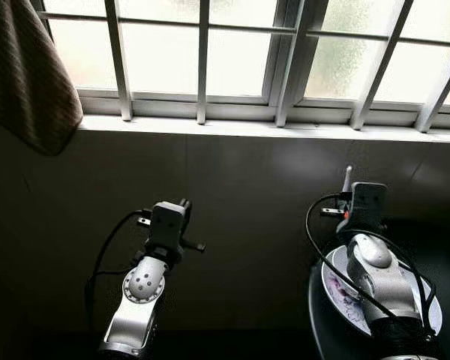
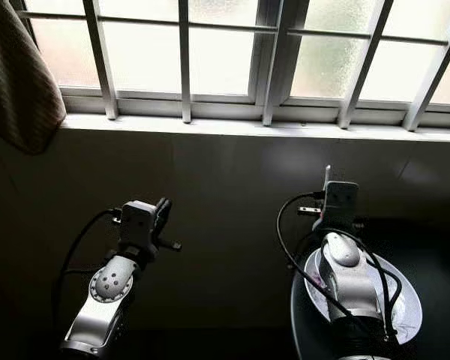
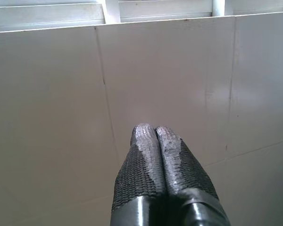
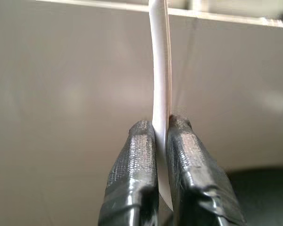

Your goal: Kitchen organization

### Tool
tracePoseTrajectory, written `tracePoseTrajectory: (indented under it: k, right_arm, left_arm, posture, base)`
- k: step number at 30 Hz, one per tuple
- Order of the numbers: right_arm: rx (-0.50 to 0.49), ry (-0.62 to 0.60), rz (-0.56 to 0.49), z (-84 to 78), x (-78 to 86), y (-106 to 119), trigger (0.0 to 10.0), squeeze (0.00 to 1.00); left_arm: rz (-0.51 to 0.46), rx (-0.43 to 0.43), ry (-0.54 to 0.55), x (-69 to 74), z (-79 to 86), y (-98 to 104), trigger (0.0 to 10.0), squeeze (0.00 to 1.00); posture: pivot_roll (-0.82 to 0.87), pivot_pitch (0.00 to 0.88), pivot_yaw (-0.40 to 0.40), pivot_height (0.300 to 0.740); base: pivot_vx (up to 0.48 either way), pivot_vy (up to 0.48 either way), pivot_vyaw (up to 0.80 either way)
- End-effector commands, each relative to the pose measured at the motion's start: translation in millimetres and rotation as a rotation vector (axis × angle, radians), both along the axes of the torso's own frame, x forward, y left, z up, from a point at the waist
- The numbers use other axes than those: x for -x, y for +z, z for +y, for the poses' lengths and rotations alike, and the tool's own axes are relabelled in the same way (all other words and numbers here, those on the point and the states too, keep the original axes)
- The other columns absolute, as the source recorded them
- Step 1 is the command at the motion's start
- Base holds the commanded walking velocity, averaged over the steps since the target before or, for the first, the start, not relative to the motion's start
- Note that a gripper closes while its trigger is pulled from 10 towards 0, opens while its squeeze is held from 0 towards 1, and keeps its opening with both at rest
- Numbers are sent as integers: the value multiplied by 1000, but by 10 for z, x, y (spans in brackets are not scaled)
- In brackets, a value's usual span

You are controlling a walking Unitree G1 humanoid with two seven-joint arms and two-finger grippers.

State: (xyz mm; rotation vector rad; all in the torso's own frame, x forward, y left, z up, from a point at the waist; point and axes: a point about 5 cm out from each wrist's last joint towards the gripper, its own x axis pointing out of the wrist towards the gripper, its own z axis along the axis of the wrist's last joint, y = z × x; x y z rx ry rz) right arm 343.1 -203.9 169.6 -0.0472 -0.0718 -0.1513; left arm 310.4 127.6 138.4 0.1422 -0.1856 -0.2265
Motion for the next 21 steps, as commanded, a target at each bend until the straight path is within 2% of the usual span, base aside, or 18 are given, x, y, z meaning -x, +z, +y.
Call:
tracePoseTrajectory:
  k: [1, 8, 11, 15, 21]
  right_arm:
    - [46, 18, -43, 54, 39, 42, 0, 0]
    - [101, 131, -107, 268, 84, 83, 0, 0]
    - [110, 141, -109, 286, 94, 72, 0, 0]
    - [133, 165, -108, 330, 131, 21, 0, 0]
    - [139, 193, -112, 398, 162, -1, 0, 0]
  left_arm:
    - [3, -5, -7, -14, -26, -7, 10000, 0]
    - [3, -13, 22, -17, 32, -18, 10000, 0]
    - [8, -12, 33, -23, 47, -24, 10000, 0]
    - [51, 5, 23, -32, 53, -64, 10000, 0]
    - [24, 3, 19, -14, 43, -39, 10000, 0]
  posture:
    - [26, 0, -61, 740]
    - [31, 0, -63, 740]
    - [32, 0, -63, 740]
    - [33, 0, -62, 740]
    - [31, 0, -59, 740]
  base:
    - [0, 0, 0]
    - [0, 0, 0]
    - [0, 0, 0]
    - [-60, 186, 800]
    - [-160, 421, 800]
